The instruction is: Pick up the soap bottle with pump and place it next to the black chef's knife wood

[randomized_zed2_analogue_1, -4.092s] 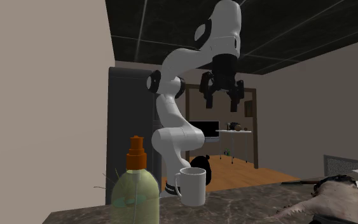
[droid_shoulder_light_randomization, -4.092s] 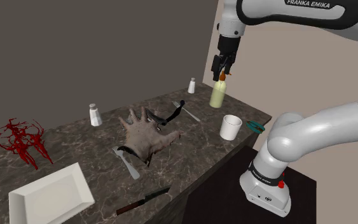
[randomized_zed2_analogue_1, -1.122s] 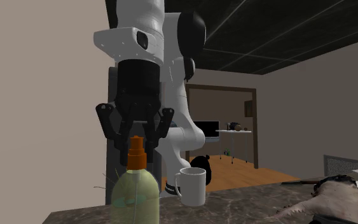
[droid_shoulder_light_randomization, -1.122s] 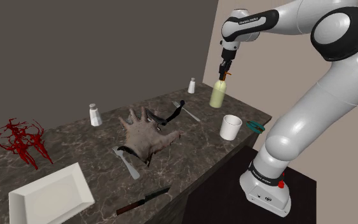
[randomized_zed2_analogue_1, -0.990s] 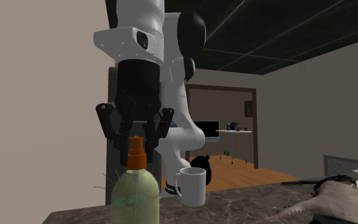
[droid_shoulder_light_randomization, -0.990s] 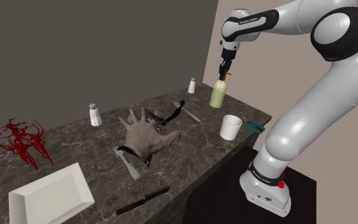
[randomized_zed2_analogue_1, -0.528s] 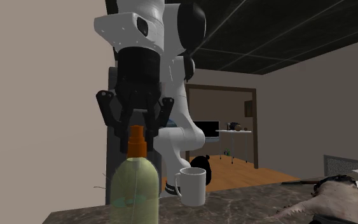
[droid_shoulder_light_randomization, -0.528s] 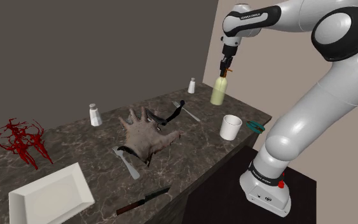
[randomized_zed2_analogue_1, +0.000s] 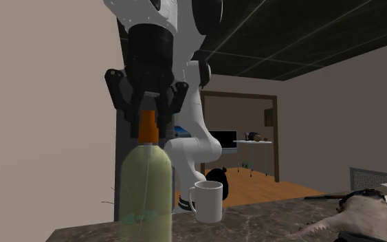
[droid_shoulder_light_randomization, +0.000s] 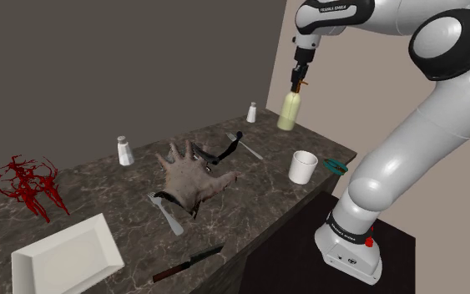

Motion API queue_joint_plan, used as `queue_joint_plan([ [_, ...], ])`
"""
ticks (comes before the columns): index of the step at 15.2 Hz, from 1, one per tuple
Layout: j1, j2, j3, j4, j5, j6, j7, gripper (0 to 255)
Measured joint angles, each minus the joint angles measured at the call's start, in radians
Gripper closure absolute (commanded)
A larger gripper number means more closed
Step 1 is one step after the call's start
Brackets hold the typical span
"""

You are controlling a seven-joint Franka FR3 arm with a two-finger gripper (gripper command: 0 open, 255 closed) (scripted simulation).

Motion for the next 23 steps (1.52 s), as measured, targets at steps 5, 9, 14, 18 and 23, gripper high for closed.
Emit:
queue_joint_plan([
  [5, 0.011, -0.022, 0.026, 0.021, -0.004, -0.044, 0.033, 255],
  [9, 0.037, -0.096, 0.100, -0.049, -0.014, -0.052, 0.138, 255],
  [14, 0.068, -0.187, 0.198, -0.142, -0.011, -0.059, 0.271, 255],
  [18, 0.096, -0.220, 0.268, -0.179, 0.010, -0.063, 0.365, 255],
  [23, 0.136, -0.236, 0.358, -0.198, 0.046, -0.067, 0.484, 255],
])
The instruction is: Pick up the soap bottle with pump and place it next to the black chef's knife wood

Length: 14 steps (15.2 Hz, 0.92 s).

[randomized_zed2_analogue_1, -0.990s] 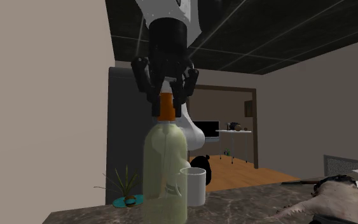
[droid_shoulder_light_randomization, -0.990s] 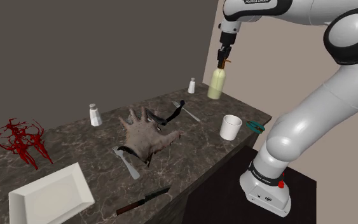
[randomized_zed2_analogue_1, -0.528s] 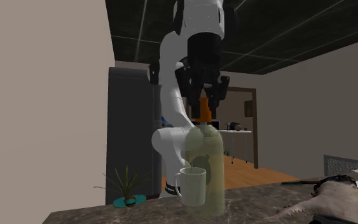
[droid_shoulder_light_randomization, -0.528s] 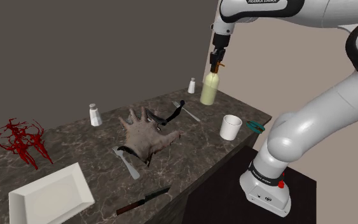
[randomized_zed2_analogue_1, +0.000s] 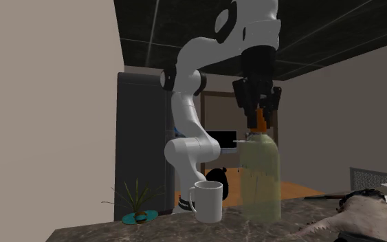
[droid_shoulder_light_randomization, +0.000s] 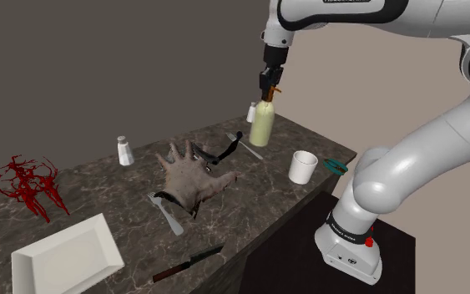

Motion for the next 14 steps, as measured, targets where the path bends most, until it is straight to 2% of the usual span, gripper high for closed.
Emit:
queue_joint_plan([
  [6, 0.050, 0.004, 0.107, -0.006, 0.047, 0.004, 0.141, 255],
  [14, 0.120, 0.079, 0.254, 0.073, 0.104, 0.000, 0.341, 255],
])
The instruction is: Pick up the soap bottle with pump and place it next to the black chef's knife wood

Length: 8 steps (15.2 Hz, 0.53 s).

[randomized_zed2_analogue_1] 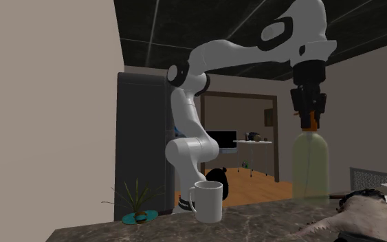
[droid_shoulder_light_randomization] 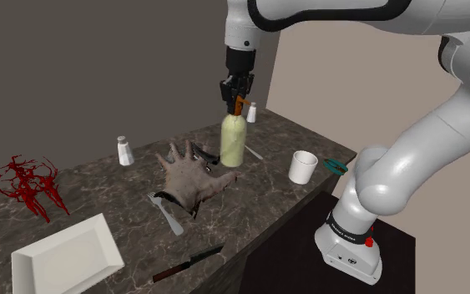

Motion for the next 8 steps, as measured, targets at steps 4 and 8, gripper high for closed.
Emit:
queue_joint_plan([
  [4, 0.032, 0.062, 0.071, 0.059, 0.015, 0.004, 0.100, 255],
  [8, 0.062, 0.141, 0.140, 0.144, 0.017, -0.001, 0.201, 255],
])
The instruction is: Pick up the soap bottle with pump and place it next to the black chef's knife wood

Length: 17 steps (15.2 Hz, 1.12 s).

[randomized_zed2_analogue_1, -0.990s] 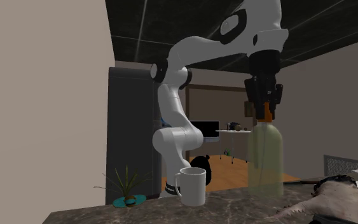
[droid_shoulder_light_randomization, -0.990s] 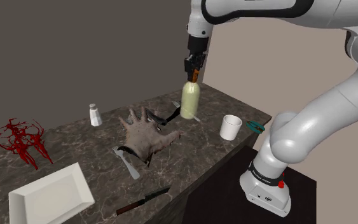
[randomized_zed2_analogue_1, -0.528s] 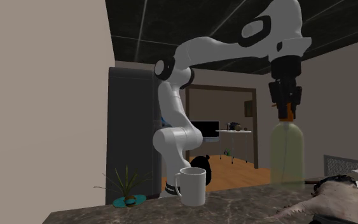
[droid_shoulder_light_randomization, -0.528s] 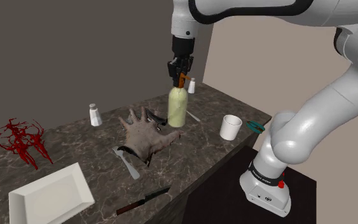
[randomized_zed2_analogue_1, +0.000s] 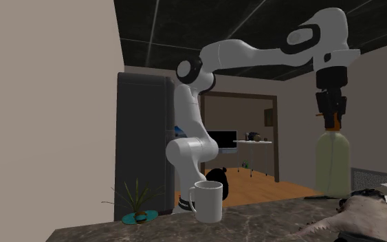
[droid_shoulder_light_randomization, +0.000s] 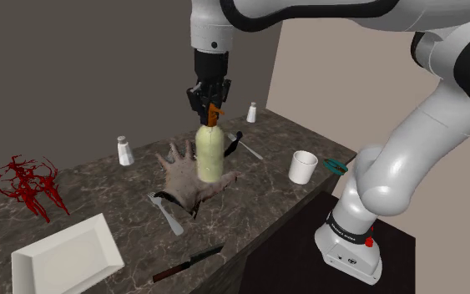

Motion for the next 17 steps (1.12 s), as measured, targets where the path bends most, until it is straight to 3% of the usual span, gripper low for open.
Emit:
queue_joint_plan([
  [9, 0.080, 0.236, 0.135, 0.249, -0.059, -0.025, 0.228, 255],
  [15, 0.173, 0.444, 0.198, 0.490, -0.150, -0.080, 0.379, 255],
  [17, 0.224, 0.539, 0.212, 0.615, -0.194, -0.122, 0.429, 255],
])
